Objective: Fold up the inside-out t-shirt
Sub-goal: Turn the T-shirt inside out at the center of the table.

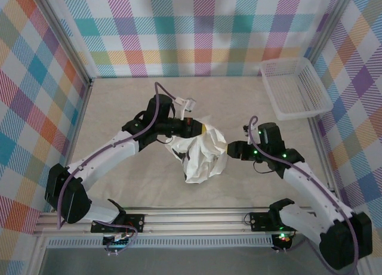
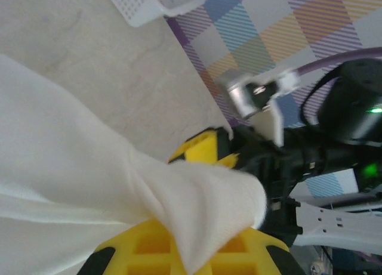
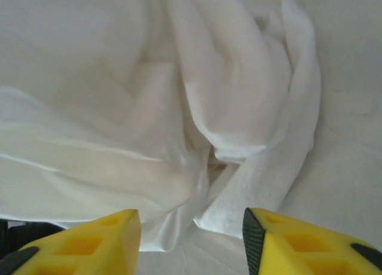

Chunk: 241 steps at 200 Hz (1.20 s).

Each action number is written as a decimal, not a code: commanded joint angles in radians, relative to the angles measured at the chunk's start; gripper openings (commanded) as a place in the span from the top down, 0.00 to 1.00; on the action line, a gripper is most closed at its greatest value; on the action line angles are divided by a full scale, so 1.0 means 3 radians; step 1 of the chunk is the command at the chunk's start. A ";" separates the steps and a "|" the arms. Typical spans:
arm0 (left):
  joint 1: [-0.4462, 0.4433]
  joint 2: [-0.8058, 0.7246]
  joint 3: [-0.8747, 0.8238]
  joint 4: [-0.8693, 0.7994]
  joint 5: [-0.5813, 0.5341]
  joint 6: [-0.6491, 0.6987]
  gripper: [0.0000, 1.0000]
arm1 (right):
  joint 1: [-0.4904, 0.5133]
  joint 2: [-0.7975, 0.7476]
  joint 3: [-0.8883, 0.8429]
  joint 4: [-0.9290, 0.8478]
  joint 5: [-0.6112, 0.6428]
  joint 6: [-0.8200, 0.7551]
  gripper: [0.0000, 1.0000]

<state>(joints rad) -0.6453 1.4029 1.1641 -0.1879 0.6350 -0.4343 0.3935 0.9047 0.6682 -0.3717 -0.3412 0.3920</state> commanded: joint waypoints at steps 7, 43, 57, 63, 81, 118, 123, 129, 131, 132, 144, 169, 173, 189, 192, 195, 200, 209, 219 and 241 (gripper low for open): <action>0.0009 0.0058 0.0126 -0.0051 0.0165 -0.0032 1.00 | 0.0291 -0.0551 -0.0194 0.0821 0.0151 -0.0967 0.40; 0.0008 0.0114 0.0209 -0.0023 0.0261 -0.0048 1.00 | 0.0473 -0.0321 -0.0263 0.1412 0.0232 -0.1570 0.25; 0.0008 0.0118 0.0237 -0.0048 0.0310 -0.0015 1.00 | 0.0473 0.0014 -0.0201 0.1619 0.0306 -0.1530 0.25; 0.0009 0.0110 0.0251 -0.0089 0.0304 0.0020 1.00 | 0.0470 0.0145 -0.0163 0.1708 0.0341 -0.1475 0.26; 0.0012 0.0042 0.0243 -0.0207 0.0266 0.0124 1.00 | 0.0440 0.0560 -0.0036 0.1808 0.0010 -0.1396 0.35; 0.0181 -0.0157 0.0142 -0.0734 -0.0081 0.0451 1.00 | 0.0415 0.0728 0.0175 0.1633 -0.0625 -0.1010 1.00; 0.0255 -0.0173 0.0093 -0.0783 -0.0131 0.0493 1.00 | 0.0417 0.0667 0.0165 0.1632 -0.0660 -0.0918 1.00; 0.0350 -0.0186 -0.0001 -0.0795 -0.0149 0.0528 1.00 | 0.0417 0.0592 0.0155 0.1616 -0.0719 -0.0836 1.00; 0.0383 -0.0187 -0.0034 -0.0789 -0.0146 0.0538 1.00 | 0.0417 0.0566 0.0152 0.1606 -0.0746 -0.0811 1.00; 0.0398 -0.0187 -0.0050 -0.0784 -0.0142 0.0540 1.00 | 0.0417 0.0554 0.0151 0.1599 -0.0758 -0.0793 1.00; 0.0535 -0.0184 -0.0227 -0.0658 -0.0039 0.0526 1.00 | 0.0416 0.0418 0.0178 0.1464 -0.0875 -0.0642 1.00; 0.0565 -0.0174 -0.0360 -0.0206 0.0366 0.0254 0.75 | 0.0422 0.0308 0.0186 0.1342 -0.1109 -0.0436 1.00; 0.0553 -0.0197 -0.0375 -0.0153 0.0398 0.0222 0.68 | 0.0421 0.0311 0.0191 0.1312 -0.1112 -0.0428 1.00; 0.0490 -0.0354 -0.0404 -0.0190 0.0293 0.0262 0.49 | 0.0422 0.0350 0.0208 0.1222 -0.1088 -0.0447 1.00; 0.0487 -0.0396 -0.0414 -0.0215 0.0257 0.0279 0.48 | 0.0422 0.0357 0.0210 0.1216 -0.1085 -0.0450 1.00; 0.0484 -0.0434 -0.0418 -0.0236 0.0218 0.0289 0.46 | 0.0423 0.0367 0.0212 0.1211 -0.1082 -0.0452 1.00; 0.0484 -0.0500 -0.0431 -0.0270 0.0138 0.0310 0.45 | 0.0422 0.0387 0.0207 0.1212 -0.1079 -0.0452 1.00; 0.0451 -0.0612 -0.0422 -0.0458 -0.0061 0.0376 0.42 | 0.0422 0.0426 0.0216 0.1217 -0.1064 -0.0451 1.00; 0.0335 -0.0710 -0.0379 -0.0660 -0.0425 0.0500 0.38 | 0.0422 0.0486 0.0248 0.1191 -0.1051 -0.0443 1.00; -0.0267 -0.0791 -0.0255 -0.1088 -0.1790 0.0818 0.36 | 0.0422 0.0610 0.0381 0.1063 -0.1066 -0.0450 1.00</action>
<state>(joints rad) -0.5671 1.2095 1.0451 -0.3756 0.5018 -0.3050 0.5224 1.0557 0.7200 -0.0082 -0.6300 0.2462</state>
